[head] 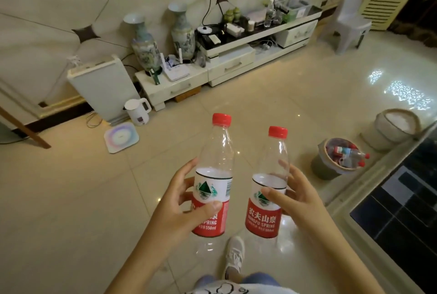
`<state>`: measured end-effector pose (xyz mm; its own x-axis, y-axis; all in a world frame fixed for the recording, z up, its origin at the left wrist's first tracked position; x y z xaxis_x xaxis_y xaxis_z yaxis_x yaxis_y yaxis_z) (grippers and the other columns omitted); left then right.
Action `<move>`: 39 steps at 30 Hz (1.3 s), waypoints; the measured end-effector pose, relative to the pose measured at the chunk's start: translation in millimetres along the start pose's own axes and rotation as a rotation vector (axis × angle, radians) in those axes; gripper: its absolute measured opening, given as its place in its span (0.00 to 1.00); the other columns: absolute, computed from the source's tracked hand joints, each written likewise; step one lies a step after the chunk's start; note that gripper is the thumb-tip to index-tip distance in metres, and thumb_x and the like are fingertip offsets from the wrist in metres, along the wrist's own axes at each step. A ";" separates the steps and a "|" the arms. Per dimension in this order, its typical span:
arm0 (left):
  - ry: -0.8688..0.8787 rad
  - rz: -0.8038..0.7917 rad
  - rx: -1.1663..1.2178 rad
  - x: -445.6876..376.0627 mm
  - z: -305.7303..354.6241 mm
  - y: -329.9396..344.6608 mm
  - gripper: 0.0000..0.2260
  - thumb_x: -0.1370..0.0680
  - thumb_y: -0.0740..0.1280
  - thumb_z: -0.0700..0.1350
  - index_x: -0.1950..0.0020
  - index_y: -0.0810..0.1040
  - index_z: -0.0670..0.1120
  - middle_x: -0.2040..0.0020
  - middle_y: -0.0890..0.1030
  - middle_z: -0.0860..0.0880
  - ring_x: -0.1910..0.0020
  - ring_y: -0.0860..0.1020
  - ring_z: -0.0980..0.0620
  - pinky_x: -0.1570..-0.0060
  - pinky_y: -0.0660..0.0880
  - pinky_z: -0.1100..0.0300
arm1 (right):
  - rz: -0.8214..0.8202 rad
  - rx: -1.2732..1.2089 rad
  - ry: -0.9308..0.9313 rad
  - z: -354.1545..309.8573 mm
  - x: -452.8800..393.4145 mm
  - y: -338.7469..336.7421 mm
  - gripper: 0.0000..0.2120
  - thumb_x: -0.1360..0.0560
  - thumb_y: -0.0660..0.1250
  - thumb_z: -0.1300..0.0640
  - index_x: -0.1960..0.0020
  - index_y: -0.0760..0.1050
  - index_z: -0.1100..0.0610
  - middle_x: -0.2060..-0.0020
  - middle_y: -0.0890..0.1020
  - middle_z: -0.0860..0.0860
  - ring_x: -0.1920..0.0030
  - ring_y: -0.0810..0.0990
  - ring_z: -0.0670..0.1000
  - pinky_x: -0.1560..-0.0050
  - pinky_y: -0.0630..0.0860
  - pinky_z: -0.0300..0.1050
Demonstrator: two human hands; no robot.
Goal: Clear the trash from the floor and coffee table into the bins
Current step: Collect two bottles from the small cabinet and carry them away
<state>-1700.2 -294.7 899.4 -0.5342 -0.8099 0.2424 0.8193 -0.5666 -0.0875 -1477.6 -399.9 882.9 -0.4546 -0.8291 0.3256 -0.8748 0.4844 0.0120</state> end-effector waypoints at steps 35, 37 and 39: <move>-0.024 -0.685 -0.049 -632.2 142.3 202.6 0.36 0.37 0.77 0.47 0.35 0.66 0.68 0.44 0.80 0.63 0.44 0.78 0.60 0.50 0.77 0.61 | 0.669 -0.134 0.073 -131.1 -408.1 -199.5 0.37 0.42 0.76 0.45 0.34 0.68 0.38 0.45 0.81 0.42 0.47 0.82 0.46 0.49 0.79 0.49; -0.019 -0.716 -0.068 -657.0 135.5 240.5 0.36 0.34 0.77 0.43 0.36 0.67 0.70 0.45 0.79 0.65 0.44 0.77 0.62 0.54 0.77 0.65 | 0.710 -0.151 0.079 -127.9 -421.9 -229.2 0.33 0.42 0.76 0.45 0.39 0.70 0.34 0.46 0.82 0.41 0.49 0.82 0.45 0.53 0.79 0.44; -0.024 -0.751 -0.087 -679.2 130.5 277.1 0.36 0.34 0.77 0.41 0.36 0.67 0.70 0.44 0.78 0.67 0.43 0.77 0.63 0.56 0.76 0.69 | 0.751 -0.153 0.095 -126.0 -436.9 -258.9 0.32 0.42 0.75 0.45 0.40 0.70 0.34 0.46 0.82 0.41 0.49 0.82 0.45 0.55 0.79 0.41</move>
<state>-1083.2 118.2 836.6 -0.9370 -0.1983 0.2875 0.2168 -0.9756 0.0336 -1031.3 -127.9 856.6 -0.8944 -0.2387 0.3782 -0.3015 0.9464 -0.1157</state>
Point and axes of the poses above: each hand's wrist, its own x-axis away from the middle knuckle, its own y-axis out of the palm, z = x × y, the point moved 2 cm from there along -x, towards the middle knuckle
